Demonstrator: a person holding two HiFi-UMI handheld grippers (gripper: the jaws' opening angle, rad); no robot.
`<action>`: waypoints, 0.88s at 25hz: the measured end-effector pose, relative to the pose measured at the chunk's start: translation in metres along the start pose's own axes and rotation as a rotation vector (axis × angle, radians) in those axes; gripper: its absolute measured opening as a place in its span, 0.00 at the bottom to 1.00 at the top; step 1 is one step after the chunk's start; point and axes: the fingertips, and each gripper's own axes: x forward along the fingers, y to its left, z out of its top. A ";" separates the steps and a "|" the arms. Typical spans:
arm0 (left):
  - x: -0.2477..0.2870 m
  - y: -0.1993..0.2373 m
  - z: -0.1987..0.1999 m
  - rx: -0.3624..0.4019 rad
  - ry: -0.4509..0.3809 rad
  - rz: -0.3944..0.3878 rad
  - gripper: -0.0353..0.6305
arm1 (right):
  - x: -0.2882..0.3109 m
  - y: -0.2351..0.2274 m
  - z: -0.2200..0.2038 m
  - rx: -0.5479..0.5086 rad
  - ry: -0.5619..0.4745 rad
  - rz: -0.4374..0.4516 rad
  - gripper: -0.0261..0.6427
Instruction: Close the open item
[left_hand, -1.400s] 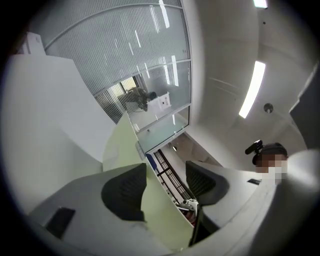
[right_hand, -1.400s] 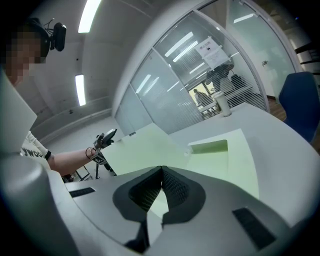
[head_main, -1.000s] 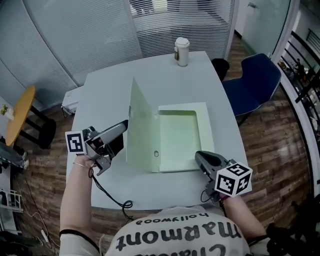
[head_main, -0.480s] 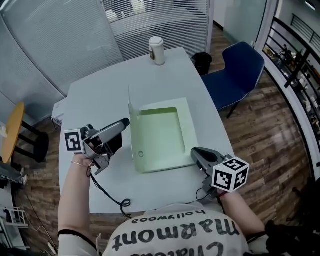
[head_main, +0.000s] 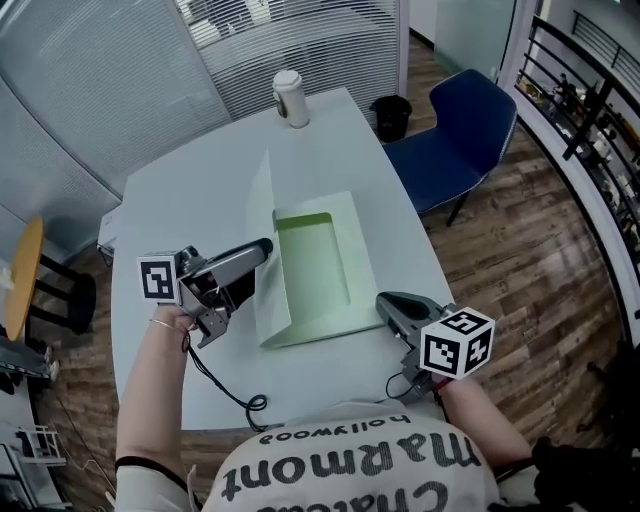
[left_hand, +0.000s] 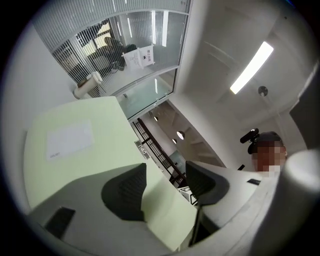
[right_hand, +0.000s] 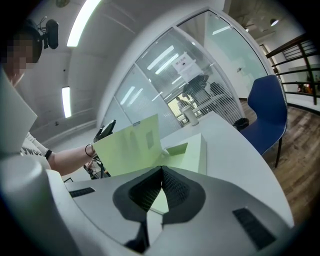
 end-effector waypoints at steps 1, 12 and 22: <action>0.002 0.001 -0.001 -0.006 0.013 0.002 0.44 | 0.001 0.002 0.000 0.001 0.002 0.002 0.04; 0.070 0.041 -0.037 -0.045 0.132 0.055 0.44 | -0.030 -0.040 -0.013 0.041 -0.012 -0.027 0.04; 0.101 0.066 -0.058 -0.079 0.202 0.092 0.44 | -0.053 -0.058 -0.031 0.096 -0.034 -0.066 0.04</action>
